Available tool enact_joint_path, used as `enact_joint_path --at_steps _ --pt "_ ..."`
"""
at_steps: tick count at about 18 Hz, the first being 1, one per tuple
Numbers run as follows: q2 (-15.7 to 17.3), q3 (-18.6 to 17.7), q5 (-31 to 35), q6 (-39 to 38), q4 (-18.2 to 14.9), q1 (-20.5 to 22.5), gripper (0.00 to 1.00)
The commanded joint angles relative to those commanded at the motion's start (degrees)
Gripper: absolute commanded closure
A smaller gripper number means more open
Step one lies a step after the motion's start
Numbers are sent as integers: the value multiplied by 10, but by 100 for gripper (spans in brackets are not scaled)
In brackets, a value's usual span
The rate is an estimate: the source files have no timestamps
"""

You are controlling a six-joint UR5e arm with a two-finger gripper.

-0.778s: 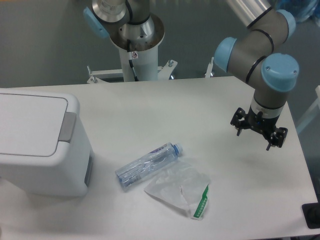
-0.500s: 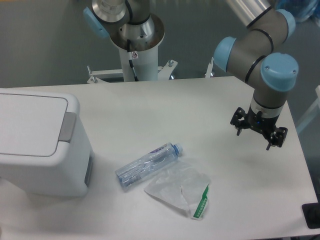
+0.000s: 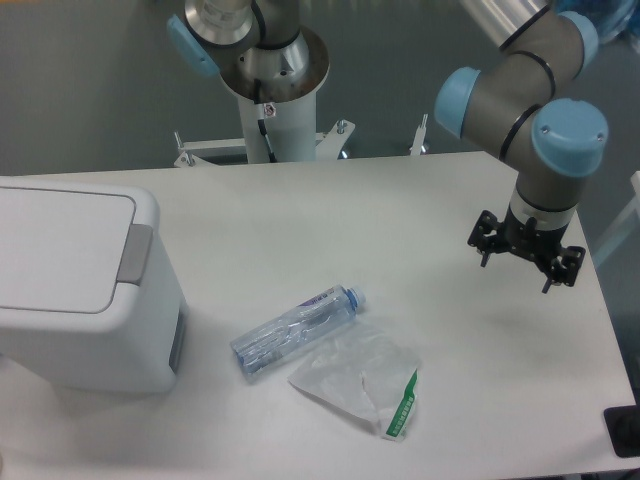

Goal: Open the trash can

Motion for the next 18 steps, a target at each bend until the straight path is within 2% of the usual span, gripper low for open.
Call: enact_joint_path --at_steps 2,5,8,11,15,18 --pt "-5 20 0 -29 -36 -14 0" --pt "-10 39 -5 -91 -59 -43 0" --pt "-18 48 -18 -144 -59 -73 0" --pt "-14 56 -87 -203 -59 -78 0" --pt "-11 56 -106 -215 -58 -106 0" --pt "9 49 -127 -237 -57 -127 0"
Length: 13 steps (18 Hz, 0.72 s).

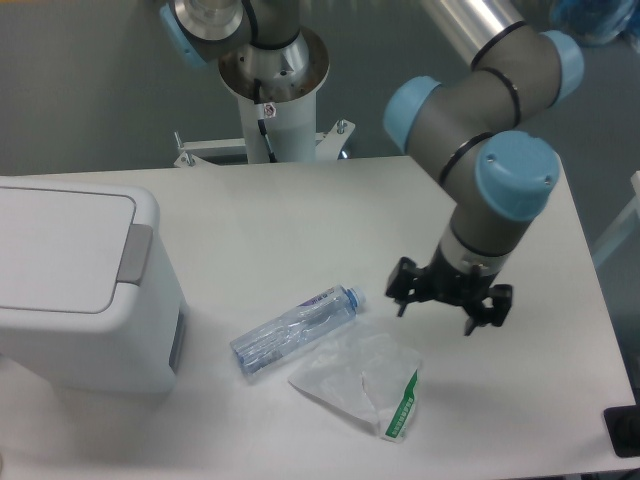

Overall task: Open the trash can
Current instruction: 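Move the gripper over the bottle toward the trash can's lid edge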

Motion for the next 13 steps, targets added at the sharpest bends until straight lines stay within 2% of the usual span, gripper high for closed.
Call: enact_joint_path --at_steps 4,9,13 --pt "10 3 -50 -83 0 -8 0" --pt "39 2 -105 -130 -12 -21 0" --pt "55 1 -129 -138 -27 -31 0"
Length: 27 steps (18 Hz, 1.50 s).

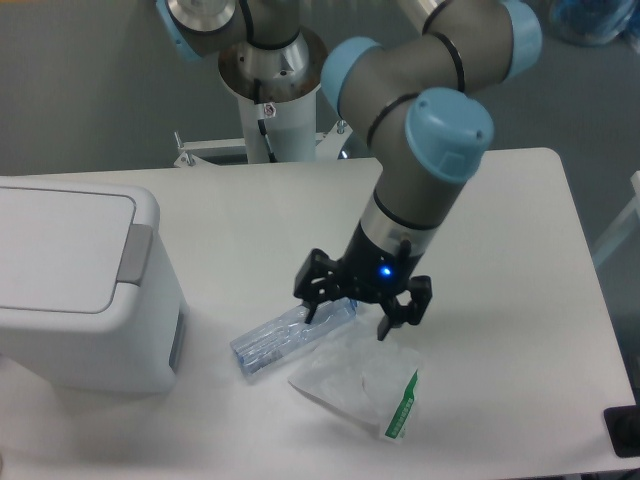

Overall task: Open the trash can
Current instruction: 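Move the gripper over the bottle toward the trash can's lid edge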

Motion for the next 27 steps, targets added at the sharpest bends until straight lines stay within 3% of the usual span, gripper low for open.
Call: enact_joint_path --at_steps 8,16,27 --pt "33 -15 -11 -55 0 -26 0" --pt "58 -34 -19 -127 4 -84 0" --pt "85 -76 -18 -153 10 -97 0"
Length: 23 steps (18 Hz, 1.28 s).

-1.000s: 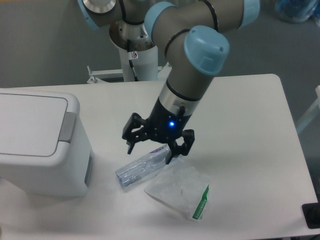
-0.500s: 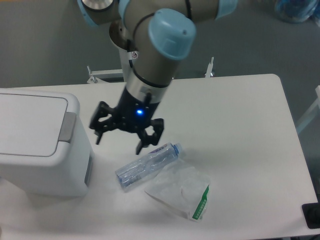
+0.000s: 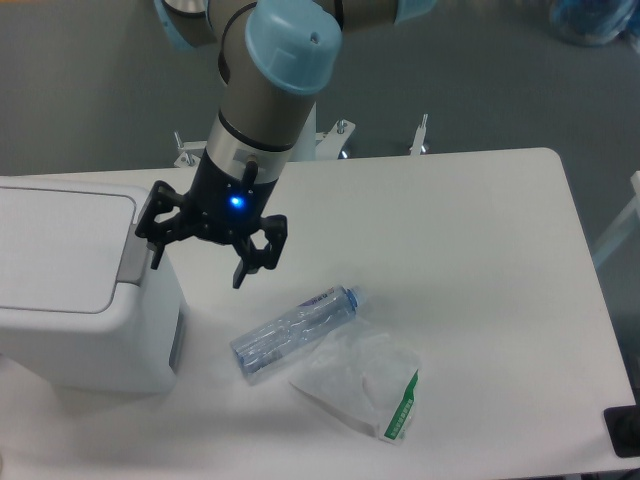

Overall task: Open the trash can
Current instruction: 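Move the gripper over the bottle toward the trash can's lid edge, then hook the gripper finger under the lid edge and lift it open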

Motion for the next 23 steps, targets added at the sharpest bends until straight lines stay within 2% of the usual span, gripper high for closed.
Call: enact_joint_path --at_steps 7,23 --pt "2 -4 -1 -22 1 -13 0" --pt "0 -16 3 -20 4 -17 0"
